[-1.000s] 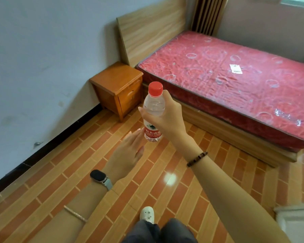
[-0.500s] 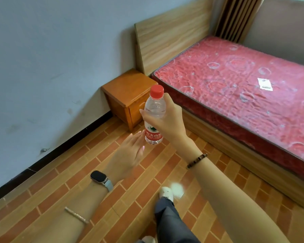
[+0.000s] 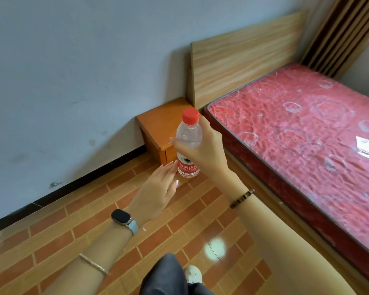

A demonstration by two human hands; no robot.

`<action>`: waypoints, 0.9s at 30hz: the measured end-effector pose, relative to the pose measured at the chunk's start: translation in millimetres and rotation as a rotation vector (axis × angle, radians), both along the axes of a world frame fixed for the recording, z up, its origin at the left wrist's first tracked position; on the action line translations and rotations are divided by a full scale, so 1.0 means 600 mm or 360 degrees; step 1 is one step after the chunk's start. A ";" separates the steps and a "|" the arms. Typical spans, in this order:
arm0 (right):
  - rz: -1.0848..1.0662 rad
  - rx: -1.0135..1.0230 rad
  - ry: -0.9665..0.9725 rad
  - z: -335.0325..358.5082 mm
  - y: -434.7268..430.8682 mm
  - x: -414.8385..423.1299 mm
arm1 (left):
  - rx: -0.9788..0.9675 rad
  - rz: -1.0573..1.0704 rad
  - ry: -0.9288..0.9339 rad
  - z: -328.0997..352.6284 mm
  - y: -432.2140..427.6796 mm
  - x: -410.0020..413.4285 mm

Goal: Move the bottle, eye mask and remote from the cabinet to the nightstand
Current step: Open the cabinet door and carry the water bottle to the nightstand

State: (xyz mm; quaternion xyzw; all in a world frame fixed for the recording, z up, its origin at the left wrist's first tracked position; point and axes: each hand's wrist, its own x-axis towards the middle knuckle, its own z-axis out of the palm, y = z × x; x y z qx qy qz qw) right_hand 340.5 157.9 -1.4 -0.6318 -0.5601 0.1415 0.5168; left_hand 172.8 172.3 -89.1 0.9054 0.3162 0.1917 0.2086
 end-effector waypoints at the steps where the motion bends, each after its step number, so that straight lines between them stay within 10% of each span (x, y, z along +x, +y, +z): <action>1: 0.0015 -0.0008 0.0004 -0.004 0.017 0.009 | 0.0000 0.0007 0.0006 -0.004 0.015 0.008; 27: 0.0048 -0.0153 -0.0097 -0.075 0.545 0.231 | -0.0178 0.0093 0.0124 -0.060 0.507 0.227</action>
